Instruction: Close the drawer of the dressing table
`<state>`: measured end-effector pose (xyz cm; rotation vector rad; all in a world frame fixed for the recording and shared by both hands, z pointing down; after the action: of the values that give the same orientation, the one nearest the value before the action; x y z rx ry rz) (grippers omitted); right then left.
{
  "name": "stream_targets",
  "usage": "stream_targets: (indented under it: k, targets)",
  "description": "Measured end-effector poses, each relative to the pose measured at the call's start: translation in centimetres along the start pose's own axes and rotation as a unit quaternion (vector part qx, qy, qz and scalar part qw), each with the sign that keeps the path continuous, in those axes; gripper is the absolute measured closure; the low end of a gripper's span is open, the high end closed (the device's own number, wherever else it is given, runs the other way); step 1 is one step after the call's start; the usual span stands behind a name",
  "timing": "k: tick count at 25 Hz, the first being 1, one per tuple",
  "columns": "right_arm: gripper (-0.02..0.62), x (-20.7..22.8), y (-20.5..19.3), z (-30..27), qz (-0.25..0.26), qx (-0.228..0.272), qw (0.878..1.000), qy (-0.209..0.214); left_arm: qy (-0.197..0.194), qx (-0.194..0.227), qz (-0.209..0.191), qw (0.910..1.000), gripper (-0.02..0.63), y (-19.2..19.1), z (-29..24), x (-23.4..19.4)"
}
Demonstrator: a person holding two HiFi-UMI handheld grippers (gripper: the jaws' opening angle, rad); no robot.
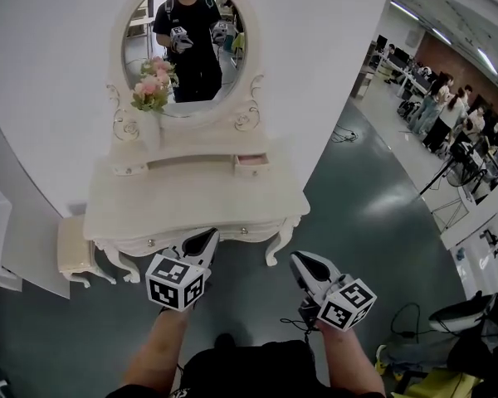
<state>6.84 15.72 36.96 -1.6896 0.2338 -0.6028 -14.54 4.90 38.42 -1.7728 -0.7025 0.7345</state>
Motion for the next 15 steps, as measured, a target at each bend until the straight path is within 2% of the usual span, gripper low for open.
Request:
stream_targets:
  k: [7, 15]
  targets:
    - [0.584, 2.0, 0.9, -3.0, 0.006, 0.009, 1.000, 0.000, -0.003, 0.014, -0.004, 0.9999, 0.598, 1.1, -1.2, -2.3]
    - [0.584, 5.4, 1.8, -8.3, 0.000, 0.010, 1.000, 0.027, 0.011, -0.002, 0.002, 0.9999, 0.598, 0.9, -4.4, -4.5]
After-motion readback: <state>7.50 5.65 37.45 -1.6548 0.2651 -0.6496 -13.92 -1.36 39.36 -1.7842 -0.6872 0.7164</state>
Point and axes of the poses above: the fingertips, and each gripper's own axes: z backward along the fingers, x to its right, y out of its top, the point moved 5 cm from there along z, backward along the fingers, and after that the axes turned 4 degrees about -x, right-handed, at the moved point
